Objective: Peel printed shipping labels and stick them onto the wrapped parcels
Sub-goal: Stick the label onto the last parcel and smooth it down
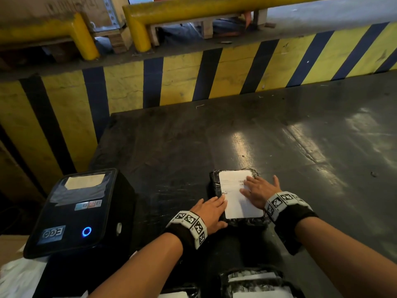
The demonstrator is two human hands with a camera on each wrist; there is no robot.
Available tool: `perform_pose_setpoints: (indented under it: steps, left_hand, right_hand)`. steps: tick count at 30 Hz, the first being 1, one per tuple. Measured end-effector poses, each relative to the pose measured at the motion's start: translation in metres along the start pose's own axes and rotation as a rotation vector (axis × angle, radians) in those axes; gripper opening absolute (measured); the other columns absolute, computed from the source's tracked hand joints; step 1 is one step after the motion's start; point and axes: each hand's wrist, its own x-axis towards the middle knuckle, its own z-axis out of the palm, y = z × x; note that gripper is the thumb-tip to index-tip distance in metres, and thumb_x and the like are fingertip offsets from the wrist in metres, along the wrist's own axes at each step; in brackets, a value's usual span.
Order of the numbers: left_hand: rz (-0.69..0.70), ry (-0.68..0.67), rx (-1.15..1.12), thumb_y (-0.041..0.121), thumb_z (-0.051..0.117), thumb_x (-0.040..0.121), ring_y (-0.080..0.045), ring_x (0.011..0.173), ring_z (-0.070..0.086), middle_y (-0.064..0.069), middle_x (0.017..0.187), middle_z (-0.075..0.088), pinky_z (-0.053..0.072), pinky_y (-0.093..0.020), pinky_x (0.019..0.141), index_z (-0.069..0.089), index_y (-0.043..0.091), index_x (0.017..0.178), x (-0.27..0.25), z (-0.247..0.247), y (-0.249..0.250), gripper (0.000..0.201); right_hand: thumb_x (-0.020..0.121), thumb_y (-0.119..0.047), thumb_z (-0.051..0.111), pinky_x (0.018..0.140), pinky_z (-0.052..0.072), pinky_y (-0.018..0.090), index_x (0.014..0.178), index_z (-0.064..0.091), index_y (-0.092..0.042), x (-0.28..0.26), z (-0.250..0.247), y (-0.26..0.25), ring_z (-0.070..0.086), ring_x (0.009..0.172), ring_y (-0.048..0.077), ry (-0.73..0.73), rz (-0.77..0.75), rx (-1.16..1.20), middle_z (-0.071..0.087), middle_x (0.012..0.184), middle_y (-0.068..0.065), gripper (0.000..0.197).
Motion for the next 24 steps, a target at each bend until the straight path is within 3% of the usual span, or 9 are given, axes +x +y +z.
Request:
perform_pose_setpoints:
  steps: [6, 11, 15, 21, 24]
  left_hand:
    - [0.002, 0.02, -0.021, 0.04, 0.045, 0.095, -0.019, 0.148, 0.006, 0.002, 0.16, -0.002, 0.013, -0.05, 0.117, 0.006, 0.017, 0.151, 0.0, 0.002, 0.001, 0.071]
    - [-0.018, -0.031, -0.039, 0.042, 0.045, 0.095, -0.019, 0.148, 0.003, 0.003, 0.16, -0.007, 0.01, -0.05, 0.118, 0.002, 0.017, 0.152, -0.001, -0.003, 0.001, 0.076]
    - [-0.023, -0.039, -0.035, 0.042, 0.048, 0.094, -0.021, 0.148, 0.004, 0.001, 0.16, -0.006, 0.011, -0.051, 0.118, 0.002, 0.015, 0.151, -0.003, -0.007, 0.005, 0.078]
    - [-0.026, -0.017, -0.027, 0.042, 0.05, 0.092, -0.021, 0.147, 0.007, 0.0, 0.16, -0.005, 0.015, -0.053, 0.116, 0.003, 0.014, 0.151, -0.001, -0.002, 0.005, 0.081]
    - [-0.026, -0.017, -0.024, 0.042, 0.051, 0.092, -0.02, 0.147, 0.006, 0.001, 0.16, -0.007, 0.015, -0.053, 0.116, 0.002, 0.014, 0.151, 0.002, 0.001, 0.002, 0.081]
  right_hand:
    - [0.098, -0.051, 0.019, 0.113, -0.002, 0.061, 0.148, 0.017, -0.028, -0.015, 0.011, -0.033, 0.007, 0.146, 0.015, -0.017, -0.209, -0.049, 0.008, 0.159, -0.011, 0.055]
    - [0.097, -0.052, 0.018, 0.111, -0.007, 0.061, 0.149, 0.006, -0.031, -0.024, 0.016, 0.004, 0.003, 0.147, 0.013, -0.036, -0.098, -0.046, -0.001, 0.158, -0.014, 0.057]
    - [0.097, -0.052, 0.02, 0.111, -0.006, 0.062, 0.149, 0.015, -0.028, -0.023, 0.007, 0.004, 0.006, 0.147, 0.015, -0.029, -0.02, -0.022, 0.007, 0.159, -0.01, 0.057]
    - [0.1, -0.043, 0.022, 0.113, -0.002, 0.061, 0.149, 0.014, -0.027, -0.033, 0.019, -0.032, 0.005, 0.147, 0.016, -0.033, -0.207, -0.071, 0.004, 0.159, -0.01, 0.053]
    - [0.099, -0.046, 0.02, 0.113, -0.005, 0.061, 0.15, 0.006, -0.029, -0.039, 0.028, -0.017, 0.002, 0.147, 0.013, -0.033, -0.181, -0.085, -0.002, 0.158, -0.012, 0.055]
